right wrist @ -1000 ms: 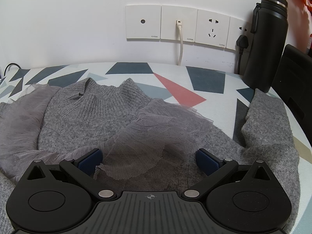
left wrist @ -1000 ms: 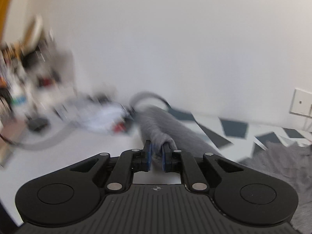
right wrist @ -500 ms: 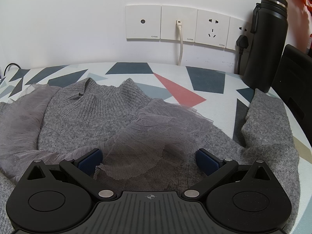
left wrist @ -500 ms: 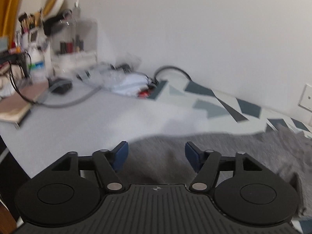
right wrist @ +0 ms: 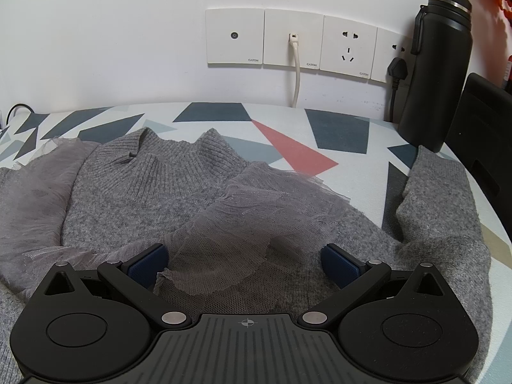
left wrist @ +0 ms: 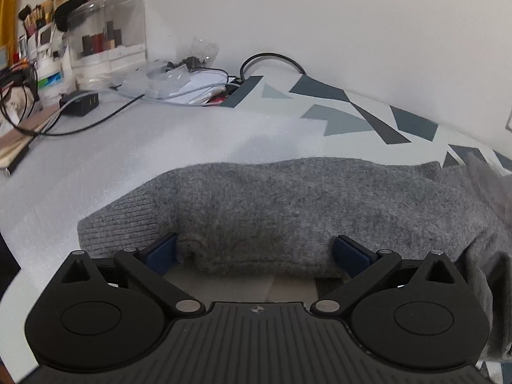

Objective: Fold clothes

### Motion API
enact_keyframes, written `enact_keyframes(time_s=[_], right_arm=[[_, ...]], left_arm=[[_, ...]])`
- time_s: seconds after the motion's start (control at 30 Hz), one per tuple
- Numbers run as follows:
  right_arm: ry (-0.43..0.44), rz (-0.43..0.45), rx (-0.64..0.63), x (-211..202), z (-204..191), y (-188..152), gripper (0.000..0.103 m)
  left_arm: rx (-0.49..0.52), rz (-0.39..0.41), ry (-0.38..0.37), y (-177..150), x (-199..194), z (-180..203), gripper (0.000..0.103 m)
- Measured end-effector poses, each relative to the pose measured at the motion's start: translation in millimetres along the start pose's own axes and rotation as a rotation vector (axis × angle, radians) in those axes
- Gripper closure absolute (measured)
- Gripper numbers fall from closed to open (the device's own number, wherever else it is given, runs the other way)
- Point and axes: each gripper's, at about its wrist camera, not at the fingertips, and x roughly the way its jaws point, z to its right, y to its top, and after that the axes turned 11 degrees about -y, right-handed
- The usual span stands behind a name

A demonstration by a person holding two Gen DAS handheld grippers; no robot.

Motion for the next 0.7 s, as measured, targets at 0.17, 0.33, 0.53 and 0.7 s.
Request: enact_keyframes(time_s=[0.17,0.33,0.53,0.7], right_arm=[[-0.001,0.000,-0.001,-0.5,-0.5,0.0,0.001],[-0.001,0.001,-0.001,-0.8,-0.8,-0.1,0.001],[-0.002,0.002,-0.003,-0.6,-0.7,0.3,0.001],[-0.004,0.003,-0.004,-0.6,-0.9,0.4,0.001]], left_arm=[[-0.028,0.003,-0.014,-1.9,-0.8,-4.6,0.000],[-0.036,0.011,-0.008,-2.9,-0.6,-3.7,0.000],[-0.039,0.016,-0.009,-4.2,-0.8,-4.2,0.000],[-0.040,0.014,-0.009,-3.9,-0.4,-4.8,0.000]])
